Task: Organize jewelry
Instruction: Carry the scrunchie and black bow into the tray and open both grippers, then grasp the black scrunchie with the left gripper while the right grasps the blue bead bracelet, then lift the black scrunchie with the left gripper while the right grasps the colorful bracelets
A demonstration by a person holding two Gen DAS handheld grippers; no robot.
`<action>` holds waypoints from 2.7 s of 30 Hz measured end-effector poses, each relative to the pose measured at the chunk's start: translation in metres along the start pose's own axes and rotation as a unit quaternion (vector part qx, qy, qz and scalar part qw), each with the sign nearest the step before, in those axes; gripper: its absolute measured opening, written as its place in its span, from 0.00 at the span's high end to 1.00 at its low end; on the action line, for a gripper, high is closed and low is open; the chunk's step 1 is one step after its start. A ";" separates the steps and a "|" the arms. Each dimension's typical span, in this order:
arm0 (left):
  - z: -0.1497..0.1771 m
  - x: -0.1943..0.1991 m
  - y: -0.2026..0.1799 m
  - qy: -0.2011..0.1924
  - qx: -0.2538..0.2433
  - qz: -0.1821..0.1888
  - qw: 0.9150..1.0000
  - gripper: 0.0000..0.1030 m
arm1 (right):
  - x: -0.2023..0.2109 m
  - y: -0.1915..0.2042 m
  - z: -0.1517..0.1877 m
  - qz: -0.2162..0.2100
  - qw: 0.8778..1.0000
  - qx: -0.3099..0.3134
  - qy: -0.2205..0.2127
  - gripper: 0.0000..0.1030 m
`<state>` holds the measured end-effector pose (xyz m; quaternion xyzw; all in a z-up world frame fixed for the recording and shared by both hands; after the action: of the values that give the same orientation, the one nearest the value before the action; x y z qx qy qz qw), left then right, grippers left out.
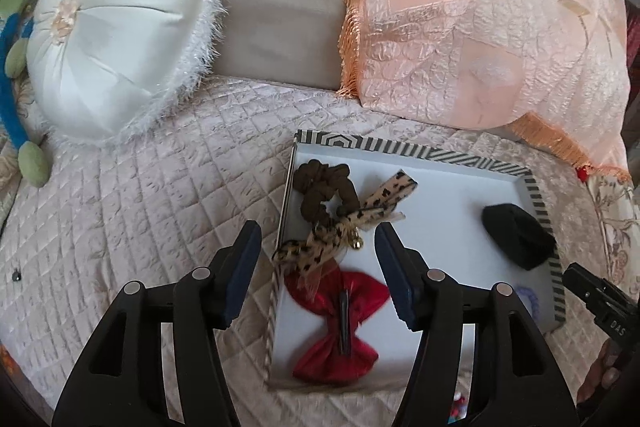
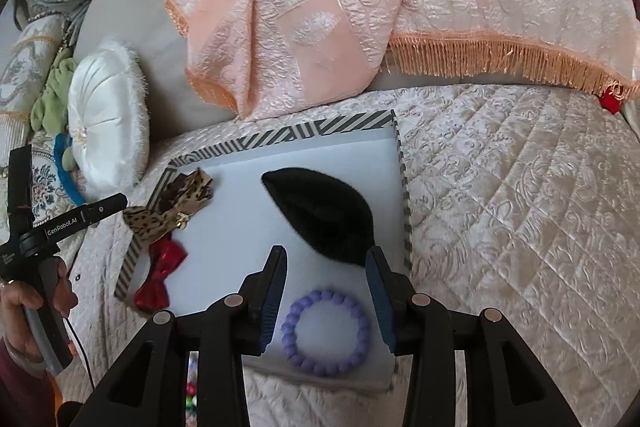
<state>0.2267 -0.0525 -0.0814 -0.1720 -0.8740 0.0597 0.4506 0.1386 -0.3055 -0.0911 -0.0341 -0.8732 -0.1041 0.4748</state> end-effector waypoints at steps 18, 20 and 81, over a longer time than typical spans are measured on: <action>0.081 0.081 -0.044 -0.029 -0.054 0.004 0.998 0.42 | 0.069 0.019 0.068 0.015 0.999 0.038 -0.023 0.62; 0.089 0.089 -0.048 -0.033 -0.057 0.003 0.998 0.42 | 0.075 0.019 0.076 0.015 0.999 0.038 -0.025 0.62; 0.228 0.051 -0.057 0.078 -0.018 0.107 0.991 0.92 | 0.092 -0.002 0.126 -0.100 0.995 -0.029 -0.007 0.90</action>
<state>0.0013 -0.0764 -0.1616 -0.2765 -0.8139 0.0785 0.5050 -0.0160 -0.2838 -0.0806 0.0385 -0.8721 -0.1760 0.4550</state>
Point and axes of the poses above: each gripper's, at about its wrist camera, not at the fingertips, and x roughly against the way its jaws point, y to its left, z to its underside, the point moved 10 cm from there along -x, roughly the way its jaws point, and after that the axes turned 10 degrees about z, right-handed, at the moved point
